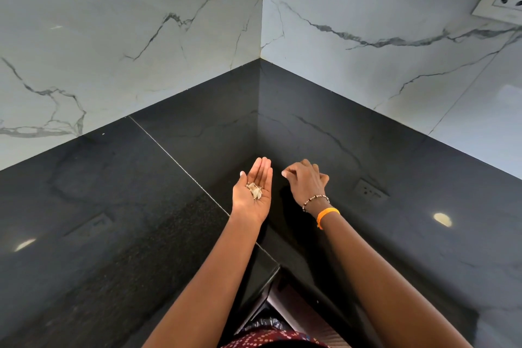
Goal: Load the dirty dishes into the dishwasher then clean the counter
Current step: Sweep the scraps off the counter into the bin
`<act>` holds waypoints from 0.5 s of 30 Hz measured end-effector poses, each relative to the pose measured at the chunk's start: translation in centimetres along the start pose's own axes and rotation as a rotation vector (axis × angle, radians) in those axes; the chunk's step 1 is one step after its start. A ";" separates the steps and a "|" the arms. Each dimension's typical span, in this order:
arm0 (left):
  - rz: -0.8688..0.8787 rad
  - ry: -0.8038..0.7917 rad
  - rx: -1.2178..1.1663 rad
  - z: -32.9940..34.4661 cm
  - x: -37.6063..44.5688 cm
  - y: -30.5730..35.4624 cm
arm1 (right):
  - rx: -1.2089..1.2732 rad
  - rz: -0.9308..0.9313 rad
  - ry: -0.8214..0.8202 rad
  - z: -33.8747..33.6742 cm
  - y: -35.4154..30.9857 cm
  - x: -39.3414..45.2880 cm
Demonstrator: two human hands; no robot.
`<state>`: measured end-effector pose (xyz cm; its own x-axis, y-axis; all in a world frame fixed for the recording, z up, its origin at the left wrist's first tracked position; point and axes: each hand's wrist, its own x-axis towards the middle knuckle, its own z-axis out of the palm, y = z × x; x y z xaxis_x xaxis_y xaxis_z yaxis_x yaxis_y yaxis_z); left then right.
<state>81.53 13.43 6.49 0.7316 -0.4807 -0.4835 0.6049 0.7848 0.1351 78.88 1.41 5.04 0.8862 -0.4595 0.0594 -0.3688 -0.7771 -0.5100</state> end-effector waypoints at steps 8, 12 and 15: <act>-0.084 -0.005 0.057 0.1 0.6 -0.5 | -0.093 -0.424 0.129 -2.8 -3.9 -3.9; -0.093 -0.047 0.029 0.4 0.2 -0.5 | 0.013 -0.408 0.237 -3.0 -3.5 -3.7; -0.041 -0.060 -0.027 1.0 -0.4 -0.1 | 0.128 -0.254 0.290 -2.9 -1.9 -1.9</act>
<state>81.54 13.19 7.48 0.7245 -0.5342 -0.4356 0.6264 0.7739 0.0927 77.06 2.50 8.34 0.8218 -0.3766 0.4276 -0.0946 -0.8302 -0.5494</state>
